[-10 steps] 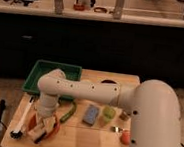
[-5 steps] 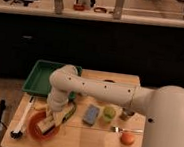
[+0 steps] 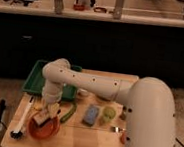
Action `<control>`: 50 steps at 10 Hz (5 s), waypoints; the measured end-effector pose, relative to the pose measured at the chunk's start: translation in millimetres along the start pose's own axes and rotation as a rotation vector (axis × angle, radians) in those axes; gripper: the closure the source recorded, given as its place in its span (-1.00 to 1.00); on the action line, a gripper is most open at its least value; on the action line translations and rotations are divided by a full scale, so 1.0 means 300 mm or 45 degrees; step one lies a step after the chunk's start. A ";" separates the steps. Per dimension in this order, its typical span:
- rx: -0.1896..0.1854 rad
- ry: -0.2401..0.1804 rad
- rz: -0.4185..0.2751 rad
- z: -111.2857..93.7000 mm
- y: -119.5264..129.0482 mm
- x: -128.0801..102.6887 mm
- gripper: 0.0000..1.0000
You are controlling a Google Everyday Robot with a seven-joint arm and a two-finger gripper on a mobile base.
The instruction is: Wipe red bowl with eraser
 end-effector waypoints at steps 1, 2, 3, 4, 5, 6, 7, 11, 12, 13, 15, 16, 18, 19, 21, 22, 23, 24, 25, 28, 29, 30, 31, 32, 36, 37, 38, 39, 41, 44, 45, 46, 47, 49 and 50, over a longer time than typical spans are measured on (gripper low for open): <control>-0.025 -0.012 -0.027 0.036 -0.037 -0.015 1.00; -0.047 -0.027 -0.056 0.065 -0.061 -0.029 1.00; -0.065 -0.040 -0.080 0.084 -0.068 -0.045 1.00; -0.086 -0.057 -0.110 0.107 -0.064 -0.077 1.00; -0.102 -0.069 -0.128 0.122 -0.046 -0.103 1.00; -0.120 -0.077 -0.138 0.136 -0.016 -0.125 1.00; -0.130 -0.092 -0.139 0.151 0.024 -0.147 1.00; -0.073 -0.088 -0.092 0.099 0.151 -0.130 1.00; -0.047 -0.079 -0.077 0.075 0.169 -0.122 1.00; -0.017 -0.063 -0.050 0.035 0.199 -0.093 1.00; 0.035 -0.034 -0.021 -0.031 0.200 -0.050 1.00; 0.042 -0.025 -0.014 -0.044 0.187 -0.033 1.00; 0.048 -0.009 -0.019 -0.060 0.125 -0.022 1.00; 0.037 -0.008 -0.030 -0.054 0.098 -0.023 1.00; 0.012 -0.024 -0.079 -0.016 0.028 -0.059 1.00; -0.002 -0.035 -0.099 0.002 0.017 -0.067 1.00; -0.024 -0.045 -0.123 0.024 0.016 -0.082 1.00; -0.040 -0.055 -0.151 0.043 0.020 -0.112 1.00; -0.046 -0.060 -0.162 0.054 0.037 -0.126 1.00; -0.032 -0.061 -0.151 0.039 0.124 -0.138 1.00; -0.022 -0.057 -0.138 0.026 0.153 -0.128 1.00; -0.003 -0.054 -0.126 0.009 0.177 -0.118 1.00; 0.012 -0.045 -0.105 -0.010 0.206 -0.090 1.00; 0.029 -0.039 -0.099 -0.022 0.209 -0.076 1.00; 0.038 -0.056 -0.095 0.015 0.136 -0.035 1.00; 0.032 -0.066 -0.097 0.048 0.106 -0.036 1.00; 0.028 -0.071 -0.092 0.067 0.096 -0.034 1.00; 0.030 -0.074 -0.083 0.087 0.086 -0.034 1.00; 0.035 -0.075 -0.070 0.122 0.066 -0.047 1.00; 0.036 -0.076 -0.063 0.129 0.066 -0.046 1.00; 0.036 -0.076 -0.064 0.128 0.065 -0.047 1.00; 0.035 -0.077 -0.065 0.129 0.064 -0.049 1.00; 0.035 -0.077 -0.064 0.129 0.065 -0.048 1.00; 0.035 -0.077 -0.065 0.129 0.065 -0.049 1.00; 0.035 -0.077 -0.065 0.129 0.065 -0.048 1.00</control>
